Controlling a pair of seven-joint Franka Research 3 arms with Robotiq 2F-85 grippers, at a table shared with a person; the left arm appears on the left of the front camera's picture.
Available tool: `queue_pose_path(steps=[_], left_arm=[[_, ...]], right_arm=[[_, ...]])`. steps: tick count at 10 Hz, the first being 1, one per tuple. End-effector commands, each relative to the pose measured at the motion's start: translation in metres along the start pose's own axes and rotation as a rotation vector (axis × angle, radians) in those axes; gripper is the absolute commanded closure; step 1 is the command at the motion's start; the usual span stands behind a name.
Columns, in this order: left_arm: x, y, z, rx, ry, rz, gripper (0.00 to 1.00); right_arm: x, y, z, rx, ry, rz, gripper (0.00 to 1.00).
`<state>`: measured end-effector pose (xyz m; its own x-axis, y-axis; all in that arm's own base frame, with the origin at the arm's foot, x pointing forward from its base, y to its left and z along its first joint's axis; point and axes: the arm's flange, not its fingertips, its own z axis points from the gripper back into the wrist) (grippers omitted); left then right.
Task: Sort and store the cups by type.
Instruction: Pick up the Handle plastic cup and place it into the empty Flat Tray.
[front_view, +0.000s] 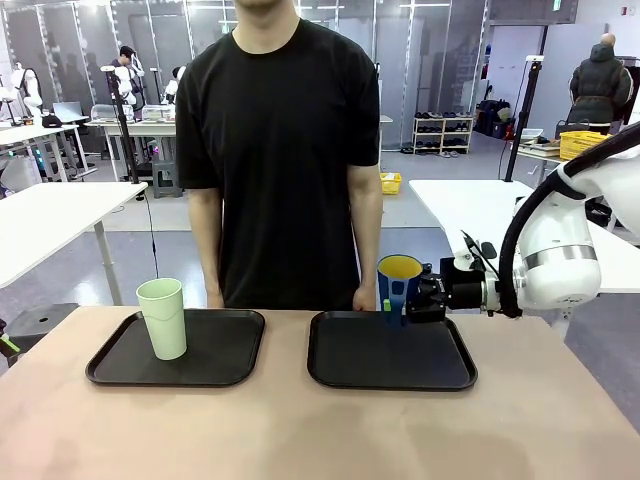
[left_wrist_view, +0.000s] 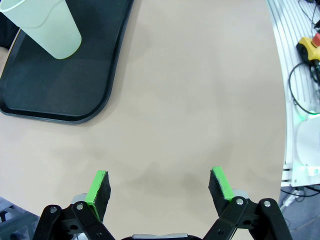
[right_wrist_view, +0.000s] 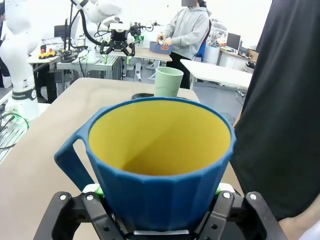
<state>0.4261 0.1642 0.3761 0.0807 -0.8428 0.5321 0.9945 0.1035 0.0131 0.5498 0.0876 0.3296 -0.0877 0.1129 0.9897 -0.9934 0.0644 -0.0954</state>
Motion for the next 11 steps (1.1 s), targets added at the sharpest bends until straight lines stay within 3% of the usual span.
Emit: queue_pose_path(steps=[1, 4, 11], left_arm=[[-0.002, 0.004, 0.002, 0.011, -0.027, -0.019, 0.00], [-0.002, 0.004, 0.002, 0.011, -0.027, -0.019, 0.00], [-0.002, 0.004, 0.002, 0.011, -0.027, -0.019, 0.00]], right_arm=[[-0.002, -0.010, 0.004, -0.022, -0.059, -0.028, 0.28], [-0.013, -0.015, 0.007, -0.037, -0.057, -0.051, 0.28], [-0.074, -0.031, -0.009, -0.088, -0.101, -0.065, 0.28]])
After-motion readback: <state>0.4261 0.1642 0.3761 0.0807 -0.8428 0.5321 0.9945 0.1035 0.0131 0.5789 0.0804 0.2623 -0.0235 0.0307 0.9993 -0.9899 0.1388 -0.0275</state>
